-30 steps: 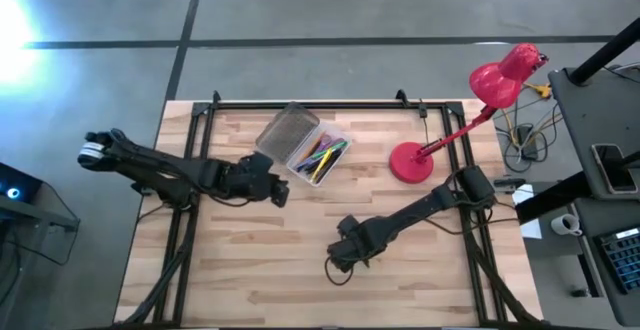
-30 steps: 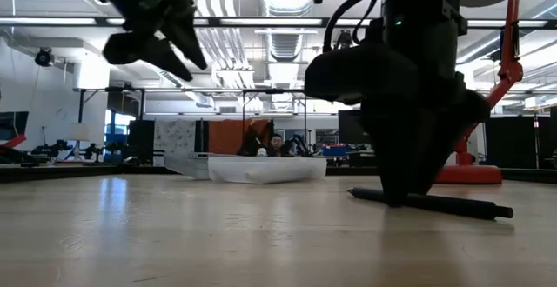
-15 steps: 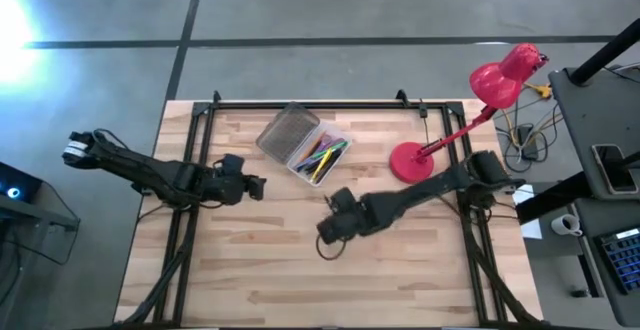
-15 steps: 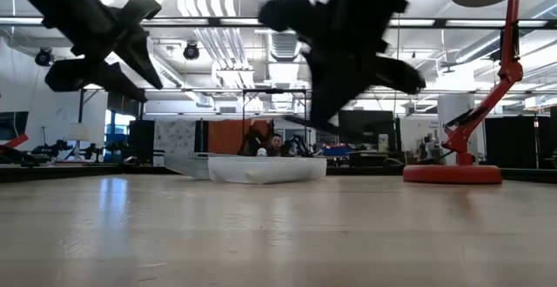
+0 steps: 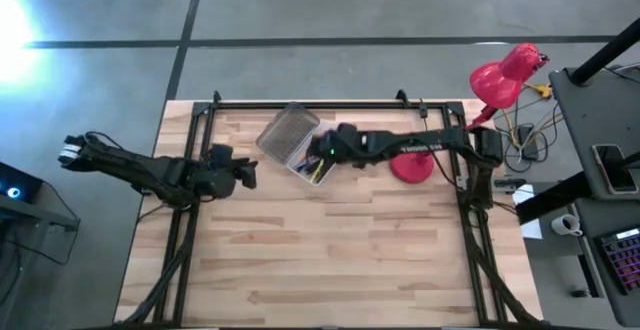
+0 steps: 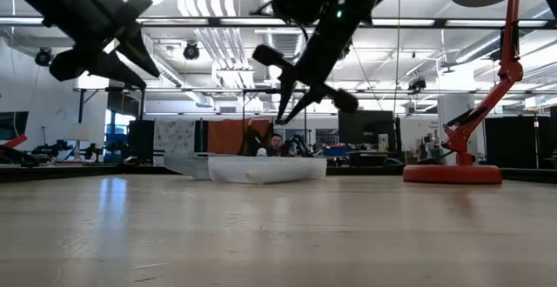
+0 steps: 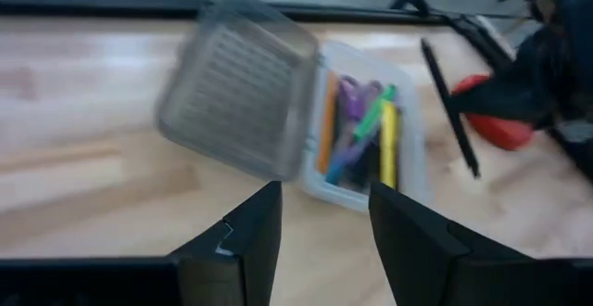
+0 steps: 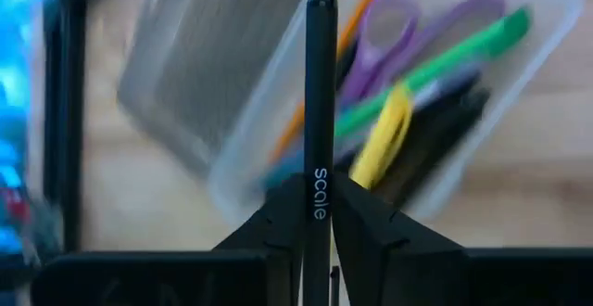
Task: Pick & place school supplies into a supply box
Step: Put the black pen into the black supply box, then close the black supply box
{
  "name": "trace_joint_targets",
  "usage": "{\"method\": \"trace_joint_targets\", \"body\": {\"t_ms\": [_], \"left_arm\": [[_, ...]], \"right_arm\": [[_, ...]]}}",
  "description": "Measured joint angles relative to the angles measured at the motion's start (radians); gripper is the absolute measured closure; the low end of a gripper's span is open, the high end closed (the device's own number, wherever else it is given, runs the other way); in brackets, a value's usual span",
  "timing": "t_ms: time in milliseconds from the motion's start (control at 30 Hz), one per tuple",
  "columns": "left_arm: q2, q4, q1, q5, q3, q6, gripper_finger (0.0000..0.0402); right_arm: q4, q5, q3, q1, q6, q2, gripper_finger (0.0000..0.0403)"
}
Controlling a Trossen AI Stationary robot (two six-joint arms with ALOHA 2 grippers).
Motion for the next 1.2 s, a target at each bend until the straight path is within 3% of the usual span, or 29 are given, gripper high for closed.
{"method": "trace_joint_targets", "body": {"t_ms": [167,433,533,700,900,1033,1100,1200], "left_arm": [[-0.012,-0.039,0.100,-0.005,0.004,0.115,0.0254],[-0.032,-0.028,0.328,0.067,0.004,0.312,0.0254],[-0.029,0.019,0.475,0.196,-0.002,0.379,0.0254],[0.009,0.217,0.819,0.567,-0.050,0.497,0.0254],[0.139,0.355,1.137,0.879,-0.051,0.565,0.0273],[0.286,0.402,1.228,1.040,-0.027,0.610,0.0318],[0.372,0.423,1.237,1.061,-0.022,0.612,0.0343],[0.501,0.465,1.237,1.076,0.001,0.613,0.0376]], "right_arm": [[0.022,0.014,-0.011,-0.071,0.119,0.000,0.0342],[0.073,-0.031,-0.014,-0.107,0.079,0.000,0.0308],[0.072,-0.054,-0.014,-0.101,-0.029,0.000,0.0296],[0.058,-0.107,-0.010,-0.071,-0.301,-0.001,0.0277],[-0.079,-0.139,-0.010,-0.017,-0.391,-0.002,0.0296],[-0.139,-0.120,-0.032,0.016,-0.416,-0.002,0.0353],[-0.140,-0.121,-0.051,0.031,-0.419,-0.002,0.0383],[-0.138,-0.115,-0.083,0.042,-0.419,-0.002,0.0392]]}}
